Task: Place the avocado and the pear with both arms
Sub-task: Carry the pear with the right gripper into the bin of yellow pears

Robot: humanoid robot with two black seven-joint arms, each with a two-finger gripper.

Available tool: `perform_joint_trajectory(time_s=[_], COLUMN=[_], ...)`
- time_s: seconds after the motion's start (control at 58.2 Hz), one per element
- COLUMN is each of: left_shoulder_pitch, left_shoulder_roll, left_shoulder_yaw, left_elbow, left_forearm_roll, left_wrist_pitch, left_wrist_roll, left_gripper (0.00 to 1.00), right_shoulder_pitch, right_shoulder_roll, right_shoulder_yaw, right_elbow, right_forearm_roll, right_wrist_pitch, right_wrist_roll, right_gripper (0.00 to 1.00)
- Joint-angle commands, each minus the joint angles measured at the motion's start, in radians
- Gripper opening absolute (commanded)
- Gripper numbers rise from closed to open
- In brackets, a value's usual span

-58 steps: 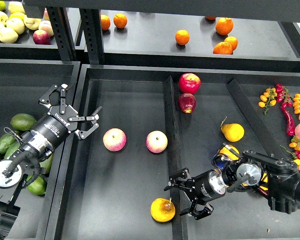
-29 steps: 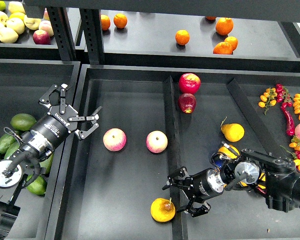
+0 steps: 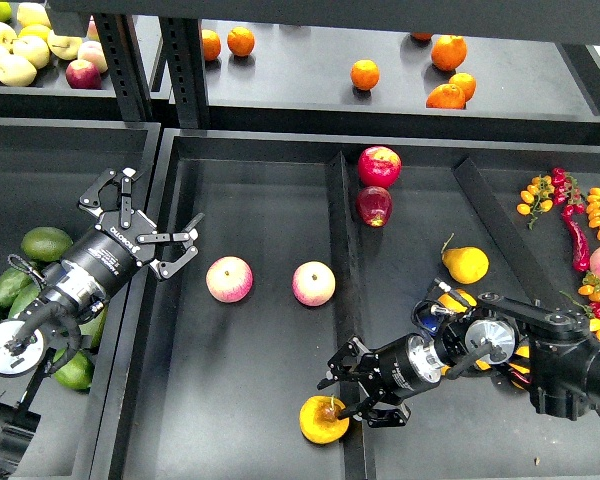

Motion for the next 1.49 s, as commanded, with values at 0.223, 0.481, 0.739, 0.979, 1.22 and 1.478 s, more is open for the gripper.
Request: perform_joint_trajectory(time_s=[0.223,0.481,0.739,0.979,1.22,1.478], left_shoulder_pitch=[0.000,0.000,0.000,0.002,0.000,0.000], left_shoulder_roll=[0.000,0.000,0.000,0.000,0.000,0.000], left_shoulder_yaw=[0.000,0.001,0.001,0.003,0.005,0.008], left_elbow=[0.000,0.000,0.000,0.002,0.002,0.002], left_forearm_roll=[0.000,0.000,0.000,0.000,0.000,0.000], left_wrist_pitch=[-0.001,0.000,0.000,-0.001,0.000,0.000], left_wrist_roll=[-0.001,-0.001,-0.003,-0.001,-0.001,-0.001], left_gripper=[1.00,1.00,1.00,1.00,1.00,1.00], right_shoulder_pitch=[-0.015,-0.020,0.017,0.080,0.126,0.130], right_shoulder_roll=[-0.026,-0.040,-0.043,-0.084,-0.235,-0.384], right_shoulder_yaw=[-0.049,-0.039,-0.033,-0.033,-0.046,-0.080], right_elbow=[0.010,0.012,0.012,0.030,0.061,0.061], right_forearm_roll=[0.107,0.151,0.225,0.282,0.340,0.348], right_wrist_pitch=[0.000,0.000,0.000,0.000,0.000,0.000], right_wrist_roll=[0.000,0.000,0.000,0.000,0.000,0.000], right_gripper=[0.10,0.01,0.01,0.01,0.02,0.02])
